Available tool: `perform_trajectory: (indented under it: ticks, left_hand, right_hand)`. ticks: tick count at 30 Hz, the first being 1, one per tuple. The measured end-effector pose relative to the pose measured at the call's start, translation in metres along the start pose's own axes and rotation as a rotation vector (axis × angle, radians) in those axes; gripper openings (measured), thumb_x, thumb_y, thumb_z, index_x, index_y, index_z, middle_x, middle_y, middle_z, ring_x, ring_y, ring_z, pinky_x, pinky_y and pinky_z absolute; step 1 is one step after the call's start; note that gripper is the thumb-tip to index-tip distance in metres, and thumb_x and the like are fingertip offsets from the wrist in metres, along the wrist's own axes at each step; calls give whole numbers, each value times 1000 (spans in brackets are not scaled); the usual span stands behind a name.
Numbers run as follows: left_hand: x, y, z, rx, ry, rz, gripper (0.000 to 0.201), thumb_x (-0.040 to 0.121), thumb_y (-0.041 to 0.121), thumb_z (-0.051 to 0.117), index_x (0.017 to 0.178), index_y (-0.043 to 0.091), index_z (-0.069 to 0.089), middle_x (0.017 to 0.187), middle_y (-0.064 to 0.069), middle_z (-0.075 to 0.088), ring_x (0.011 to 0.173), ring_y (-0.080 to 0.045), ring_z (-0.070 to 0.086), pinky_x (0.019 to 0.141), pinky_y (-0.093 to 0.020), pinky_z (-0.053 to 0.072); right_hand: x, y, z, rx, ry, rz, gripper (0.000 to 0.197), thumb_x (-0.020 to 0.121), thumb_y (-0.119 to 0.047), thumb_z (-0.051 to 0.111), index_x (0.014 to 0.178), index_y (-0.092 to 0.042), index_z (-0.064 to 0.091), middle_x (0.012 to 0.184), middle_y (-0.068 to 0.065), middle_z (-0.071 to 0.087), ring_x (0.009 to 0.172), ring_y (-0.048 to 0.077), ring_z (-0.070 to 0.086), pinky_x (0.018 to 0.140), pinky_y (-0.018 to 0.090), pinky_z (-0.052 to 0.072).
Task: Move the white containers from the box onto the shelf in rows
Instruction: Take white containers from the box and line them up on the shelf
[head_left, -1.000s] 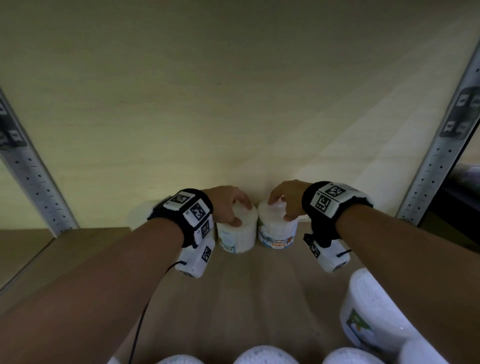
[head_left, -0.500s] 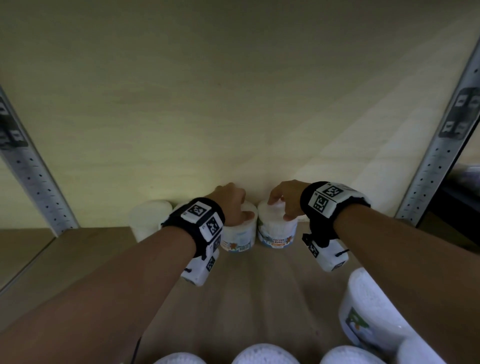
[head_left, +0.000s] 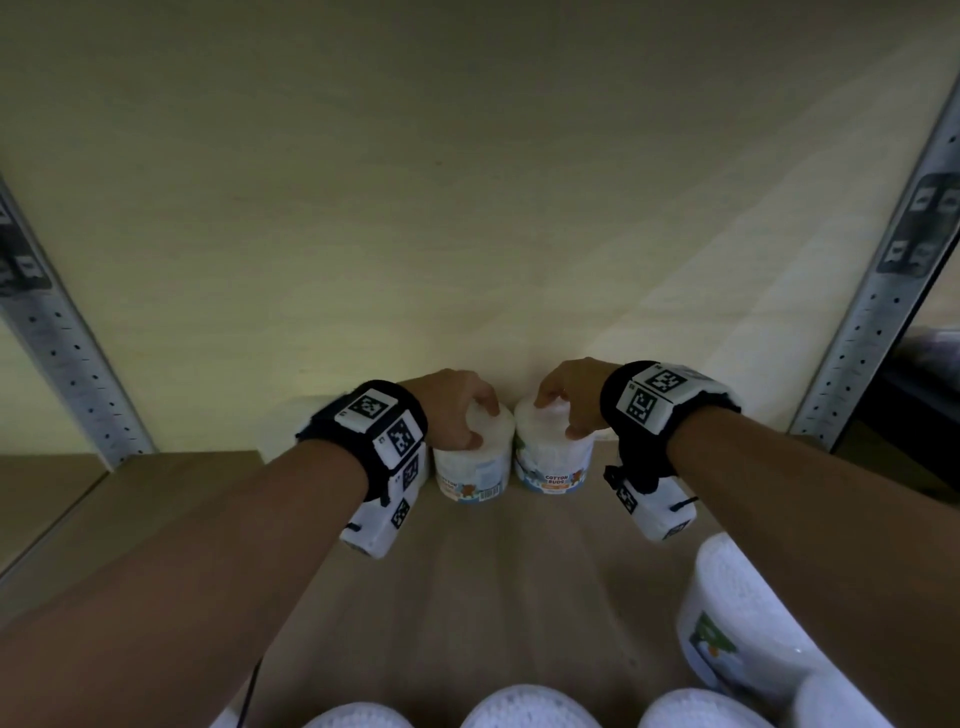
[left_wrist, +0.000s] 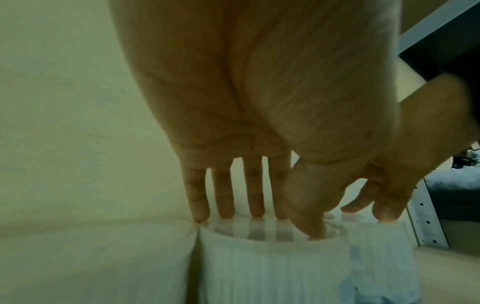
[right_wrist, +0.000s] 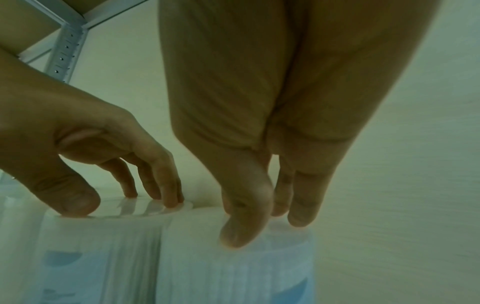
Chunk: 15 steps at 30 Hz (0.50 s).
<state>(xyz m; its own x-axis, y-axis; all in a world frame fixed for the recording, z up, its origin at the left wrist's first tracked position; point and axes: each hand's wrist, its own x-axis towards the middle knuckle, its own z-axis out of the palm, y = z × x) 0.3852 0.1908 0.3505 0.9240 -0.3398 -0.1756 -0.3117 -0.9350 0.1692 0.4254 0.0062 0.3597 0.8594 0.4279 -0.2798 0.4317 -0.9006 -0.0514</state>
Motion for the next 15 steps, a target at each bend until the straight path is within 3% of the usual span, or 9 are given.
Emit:
perform_trajectory:
  ticks: [8,15]
  left_hand:
    - [4,3,12,21,149,-55,49,86,37,64,127,12,55,132,-11,52,119,-29,52,98,-36,45]
    - [11,6,21,105,200,-172,51,86,50,57,118,11,54,125,-16,50,114,-37,50,94,-45,47]
  right_hand:
    - [3,0,2,-36,6,7,55,85,-8,66,137,-16,49,147,7,42,133,28,45,107,38,42]
    - [6,0,3,-57,13,4,56,85,-9,68,137,-15,50,146,7,44,131,29,46,107,39,42]
